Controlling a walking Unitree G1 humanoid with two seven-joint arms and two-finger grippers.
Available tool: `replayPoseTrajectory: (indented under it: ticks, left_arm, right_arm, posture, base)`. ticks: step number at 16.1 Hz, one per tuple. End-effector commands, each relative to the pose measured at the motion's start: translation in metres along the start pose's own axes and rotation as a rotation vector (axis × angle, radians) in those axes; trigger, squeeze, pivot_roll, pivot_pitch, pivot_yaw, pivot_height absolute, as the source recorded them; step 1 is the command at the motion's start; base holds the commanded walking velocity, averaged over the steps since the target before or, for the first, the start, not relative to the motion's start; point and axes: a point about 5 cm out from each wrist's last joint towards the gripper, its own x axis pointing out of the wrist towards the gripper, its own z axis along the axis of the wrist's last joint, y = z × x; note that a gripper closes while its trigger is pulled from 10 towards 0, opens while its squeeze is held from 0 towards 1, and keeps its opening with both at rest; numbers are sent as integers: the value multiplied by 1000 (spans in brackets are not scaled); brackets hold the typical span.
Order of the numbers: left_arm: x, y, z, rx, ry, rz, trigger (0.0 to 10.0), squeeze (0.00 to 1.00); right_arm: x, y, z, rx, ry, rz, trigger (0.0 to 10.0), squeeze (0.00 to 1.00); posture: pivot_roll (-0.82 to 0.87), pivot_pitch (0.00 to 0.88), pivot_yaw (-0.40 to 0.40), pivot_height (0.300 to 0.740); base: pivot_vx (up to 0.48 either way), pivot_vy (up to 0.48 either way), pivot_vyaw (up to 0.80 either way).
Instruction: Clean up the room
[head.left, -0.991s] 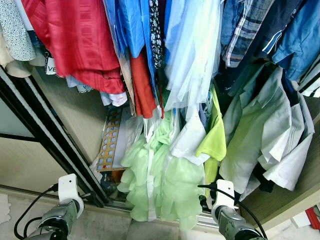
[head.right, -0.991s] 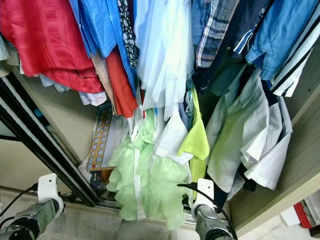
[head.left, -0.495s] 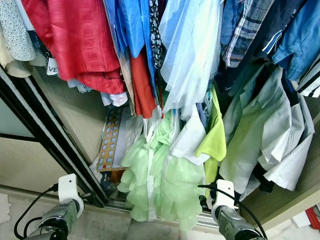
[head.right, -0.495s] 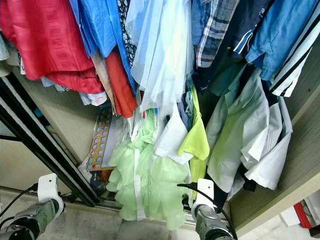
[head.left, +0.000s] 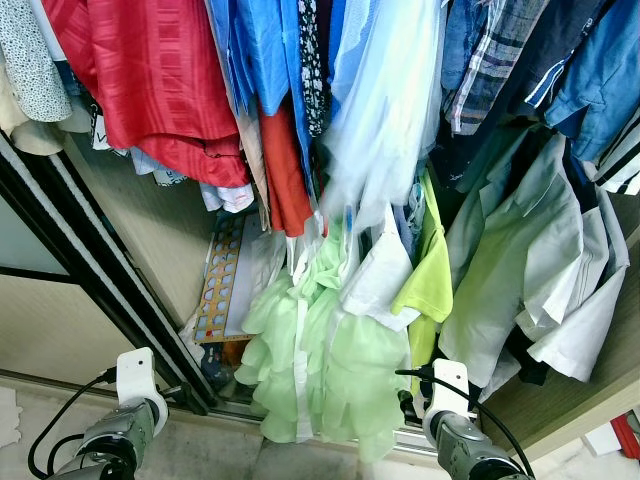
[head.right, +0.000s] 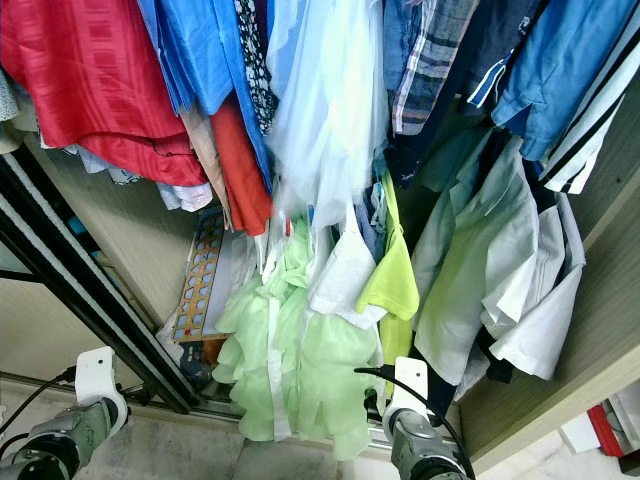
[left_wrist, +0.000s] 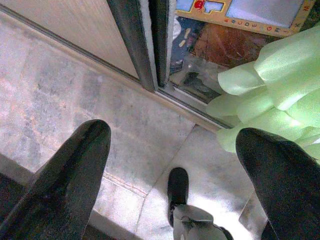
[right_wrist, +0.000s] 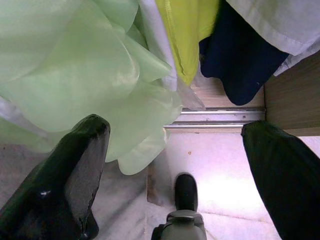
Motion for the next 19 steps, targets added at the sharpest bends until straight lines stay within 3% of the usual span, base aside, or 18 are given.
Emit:
replayPoseTrajectory:
  ticks: [1,3,5,13,14,17,19]
  left_arm:
    - [-13,-156,40,86,-124,-301,10000,0]
    - [-13,-156,40,86,-124,-301,10000,0]
    - [-13,-159,34,175,-117,-314,10000,0]
    - [-11,-153,33,227,-119,-263,10000,0]
    - [-8,-141,32,237,-116,-206,10000,0]
    - [-5,-127,33,196,-110,-166,10000,0]
    - [-2,-104,31,167,-90,-117,10000,0]
  right_arm:
    - [0,51,78,-225,-129,51,10000,0]
    - [0,51,78,-225,-129,51,10000,0]
    - [-1,61,77,-277,-142,95,10000,0]
    - [-2,67,77,-318,-141,116,10000,0]
    - [-2,69,77,-343,-142,127,10000,0]
    - [-2,68,79,-342,-148,107,10000,0]
    - [-2,65,76,-346,-139,99,10000,0]
  posture:
    - [-242,0,97,740]
    - [-242,0,97,740]
    - [-232,0,101,740]
    - [-211,0,73,740]
    - [-184,0,47,740]
    - [-169,0,34,740]
    - [-173,0,45,740]
  base:
    - [0,0,0]
    - [0,0,0]
    - [0,0,0]
    - [0,0,0]
    - [0,0,0]
    - [0,0,0]
    - [0,0,0]
